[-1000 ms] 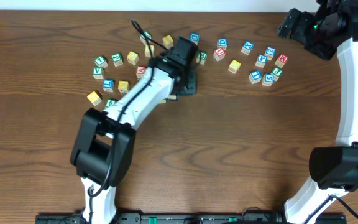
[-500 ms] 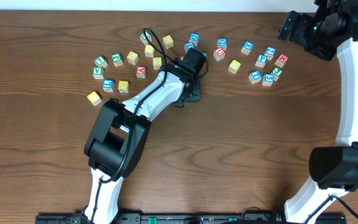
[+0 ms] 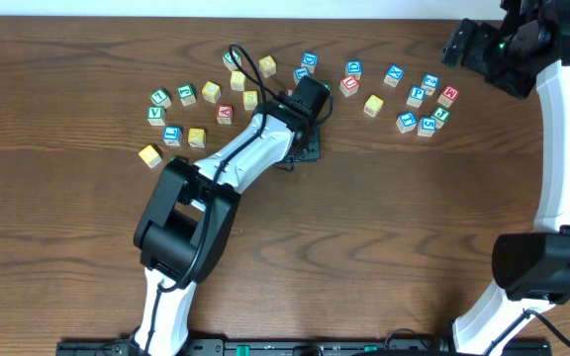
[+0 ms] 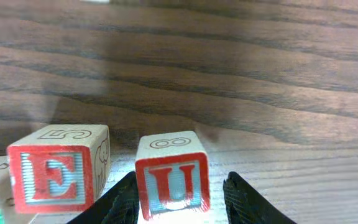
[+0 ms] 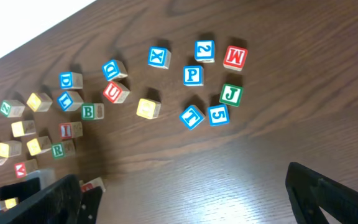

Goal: Spell out NEURIPS
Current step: 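Carry the red U block toward the right of the E block, then set the U block right of E, release, and retract the left arm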

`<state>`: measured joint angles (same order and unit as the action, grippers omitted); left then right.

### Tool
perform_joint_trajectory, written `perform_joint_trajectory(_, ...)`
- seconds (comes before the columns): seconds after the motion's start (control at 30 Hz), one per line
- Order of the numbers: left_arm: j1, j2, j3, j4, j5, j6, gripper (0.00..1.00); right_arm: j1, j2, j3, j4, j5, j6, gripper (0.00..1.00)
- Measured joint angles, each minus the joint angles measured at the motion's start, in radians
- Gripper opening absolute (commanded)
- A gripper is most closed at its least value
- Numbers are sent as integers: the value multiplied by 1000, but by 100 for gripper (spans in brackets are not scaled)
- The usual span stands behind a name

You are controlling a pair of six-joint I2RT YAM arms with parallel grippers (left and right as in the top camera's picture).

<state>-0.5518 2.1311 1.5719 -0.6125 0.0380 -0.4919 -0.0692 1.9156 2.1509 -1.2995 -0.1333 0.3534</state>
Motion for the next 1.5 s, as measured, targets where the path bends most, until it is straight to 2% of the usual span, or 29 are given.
perform_joint_trajectory(0.1,0,-42,-1,-1,-2,34,51,0,0,0,-5,10,0,99)
perform_joint_trajectory(0.4,2,-380,-3,-39,-26,144,52,0,0,0,-9,18,-3,99)
perform_joint_trajectory(0.57,27,-488,-2,-110,-80,164,53,0,0,0,-10,19,-3,99)
perform_joint_trajectory(0.87,190,-502,-3,-245,-136,193,53,0,0,0,-18,21,-3,99)
perform_joint_trajectory(0.93,220,-502,-3,-251,-142,224,63,0,0,0,-20,22,-3,99)
perform_joint_trajectory(1.07,262,-502,-3,-256,-147,271,72,8,0,0,-21,22,-3,98)
perform_joint_trajectory(1.4,294,-502,-3,-259,-149,337,72,71,0,0,-16,25,-18,99)
perform_joint_trajectory(1.43,294,-502,-3,-259,-150,343,72,74,0,0,-12,26,-19,92)
perform_joint_trajectory(1.5,294,-502,-3,-259,-149,354,72,80,0,0,-7,33,-26,91)
